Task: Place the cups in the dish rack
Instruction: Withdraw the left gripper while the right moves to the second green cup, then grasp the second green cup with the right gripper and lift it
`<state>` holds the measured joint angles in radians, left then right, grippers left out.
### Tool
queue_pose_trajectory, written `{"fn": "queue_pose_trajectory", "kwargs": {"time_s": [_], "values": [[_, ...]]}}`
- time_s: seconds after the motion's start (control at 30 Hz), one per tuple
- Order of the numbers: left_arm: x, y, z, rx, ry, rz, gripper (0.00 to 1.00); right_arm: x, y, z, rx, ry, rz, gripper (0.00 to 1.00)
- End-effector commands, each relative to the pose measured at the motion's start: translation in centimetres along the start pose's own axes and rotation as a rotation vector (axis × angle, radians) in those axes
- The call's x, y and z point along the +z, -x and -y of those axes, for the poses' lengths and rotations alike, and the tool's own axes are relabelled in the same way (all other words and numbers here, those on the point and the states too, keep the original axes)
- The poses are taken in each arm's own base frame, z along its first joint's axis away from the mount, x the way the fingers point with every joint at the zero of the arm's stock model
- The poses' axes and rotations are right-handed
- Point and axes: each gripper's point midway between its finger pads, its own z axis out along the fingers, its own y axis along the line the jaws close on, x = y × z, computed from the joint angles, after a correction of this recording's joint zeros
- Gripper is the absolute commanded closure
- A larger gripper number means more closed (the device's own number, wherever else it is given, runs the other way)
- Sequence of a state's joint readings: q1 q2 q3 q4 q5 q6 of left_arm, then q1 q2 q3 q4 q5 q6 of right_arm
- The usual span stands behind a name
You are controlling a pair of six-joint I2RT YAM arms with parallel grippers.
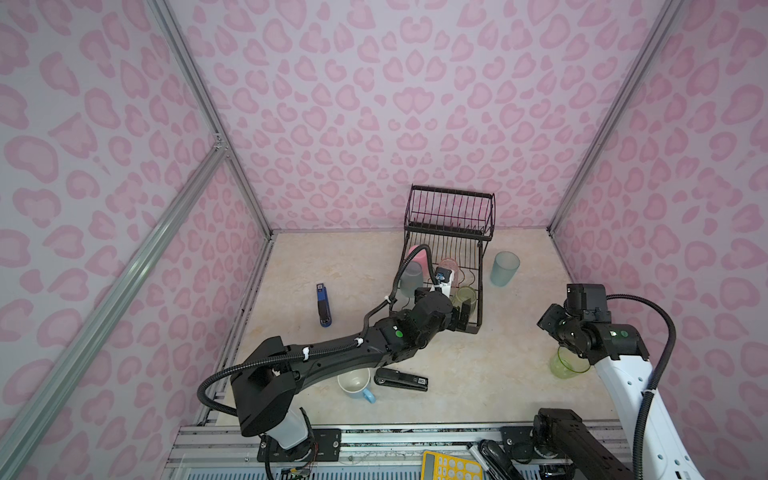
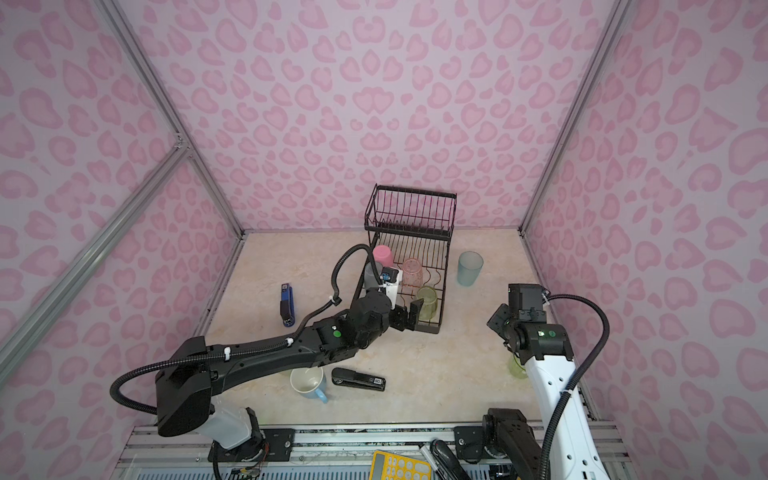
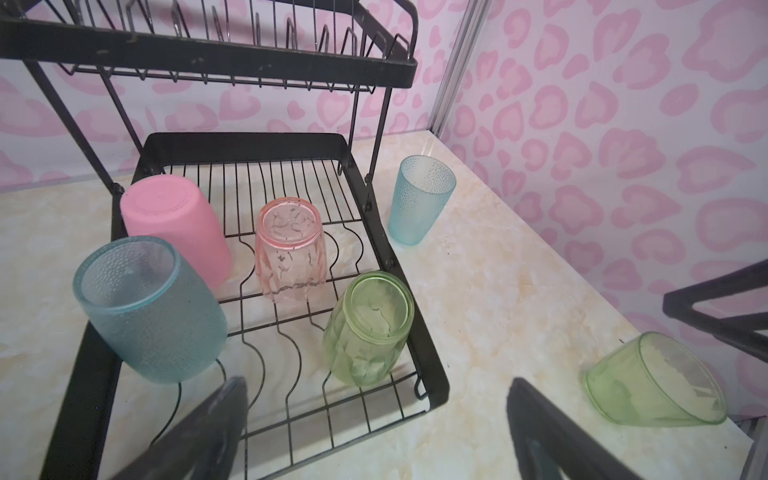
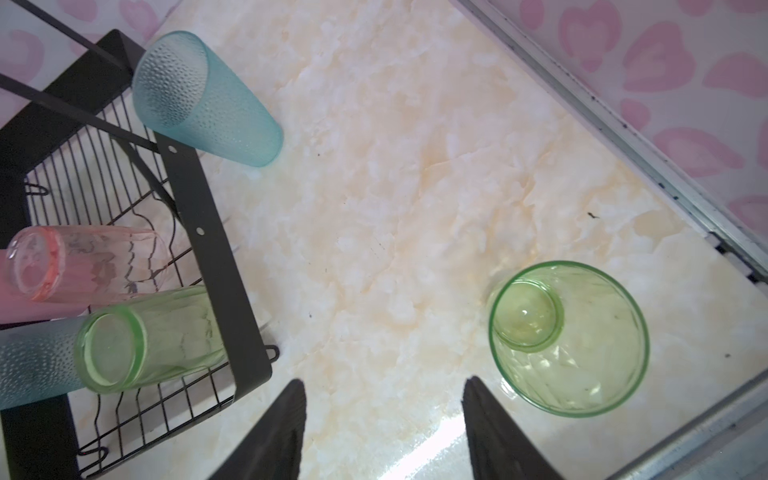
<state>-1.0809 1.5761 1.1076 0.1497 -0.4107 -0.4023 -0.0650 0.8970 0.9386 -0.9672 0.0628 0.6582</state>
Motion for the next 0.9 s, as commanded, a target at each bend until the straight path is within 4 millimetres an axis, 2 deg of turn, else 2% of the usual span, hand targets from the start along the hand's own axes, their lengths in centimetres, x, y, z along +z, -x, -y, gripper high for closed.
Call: {"fn": "queue_pose_trajectory", "kwargs": {"time_s": [0.0, 0.23, 0.47, 0.87], "values": [[-0.9, 0.0, 0.0, -0.028, -0.021, -0.009, 0.01, 0.6, -0.9, 1.8, 0.006, -0.075, -0.048, 0.4], [-1.5, -0.9, -0.3, -0.026, -0.035, -0.035, 0.02, 2.2, -2.1, 3.9, 0.074, -0.116, -0.121, 0.4], [-1.4, -1.6, 0.5, -0.011, -0.08, -0.077, 0.03, 4.2, -2.0, 4.9, 0.089, -0.166, -0.133, 0.41], [-2.6, -2.0, 0.5, -0.019, -0.128, -0.12, 0.03, 7.3, -1.8, 6.0, 0.149, -0.228, -0.133, 0.43]]}}
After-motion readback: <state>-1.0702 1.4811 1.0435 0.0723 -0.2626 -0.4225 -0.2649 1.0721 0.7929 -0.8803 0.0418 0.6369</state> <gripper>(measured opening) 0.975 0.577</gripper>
